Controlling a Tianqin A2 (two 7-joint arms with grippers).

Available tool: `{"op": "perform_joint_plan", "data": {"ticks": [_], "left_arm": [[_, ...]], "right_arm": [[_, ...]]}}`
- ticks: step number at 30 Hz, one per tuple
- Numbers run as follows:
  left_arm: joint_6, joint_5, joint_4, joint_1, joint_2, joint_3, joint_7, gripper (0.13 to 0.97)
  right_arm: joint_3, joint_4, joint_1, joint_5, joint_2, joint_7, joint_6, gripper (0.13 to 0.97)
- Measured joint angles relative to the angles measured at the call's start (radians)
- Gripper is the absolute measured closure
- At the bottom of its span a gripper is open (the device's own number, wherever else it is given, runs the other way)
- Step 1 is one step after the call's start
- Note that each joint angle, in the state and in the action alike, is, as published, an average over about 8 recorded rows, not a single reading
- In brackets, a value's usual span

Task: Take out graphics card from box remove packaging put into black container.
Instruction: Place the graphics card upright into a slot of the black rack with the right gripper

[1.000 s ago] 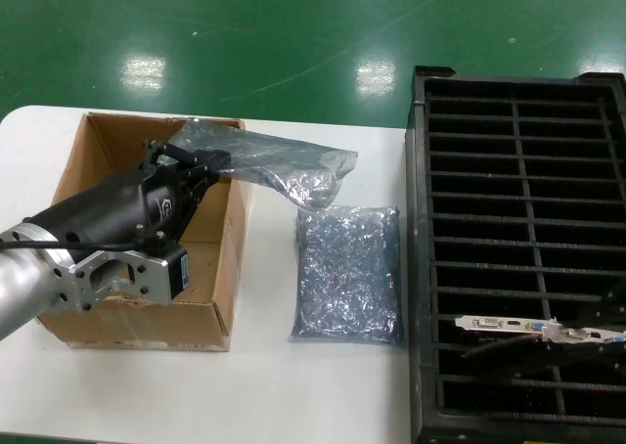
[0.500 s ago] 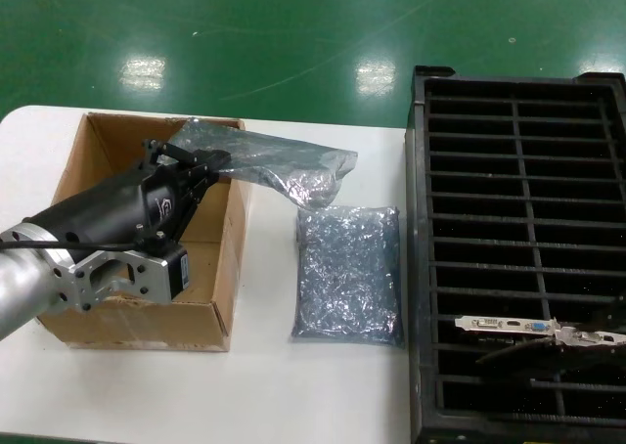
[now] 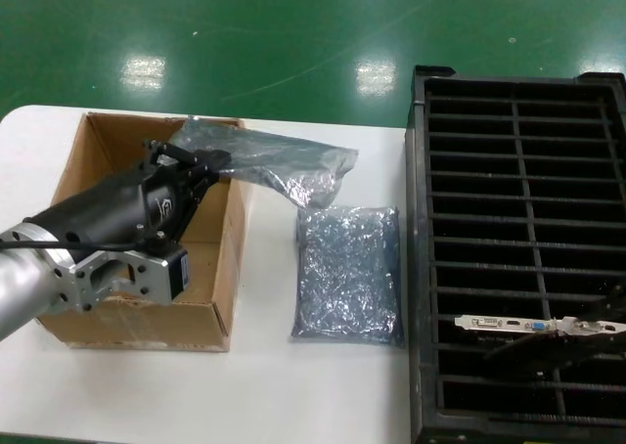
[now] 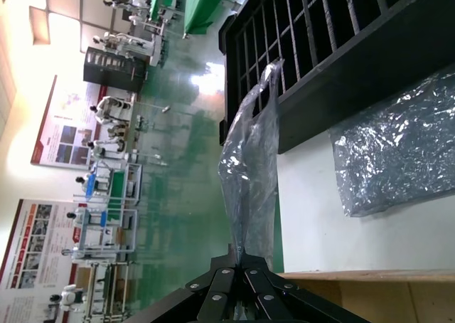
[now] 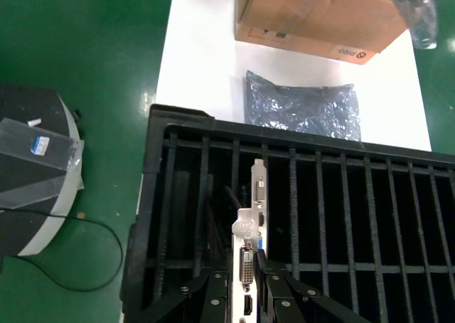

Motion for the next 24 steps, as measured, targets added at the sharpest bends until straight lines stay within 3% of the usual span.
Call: {"op": "perform_joint_plan", "data": {"ticks": [24], "left_arm": [[0.0, 0.0, 0.0, 0.0, 0.0, 0.0, 0.0, 0.957]], "right_arm": [[-0.083, -0.01, 0.044, -0.095, -0.1, -0.038, -0.029, 0.907]]}}
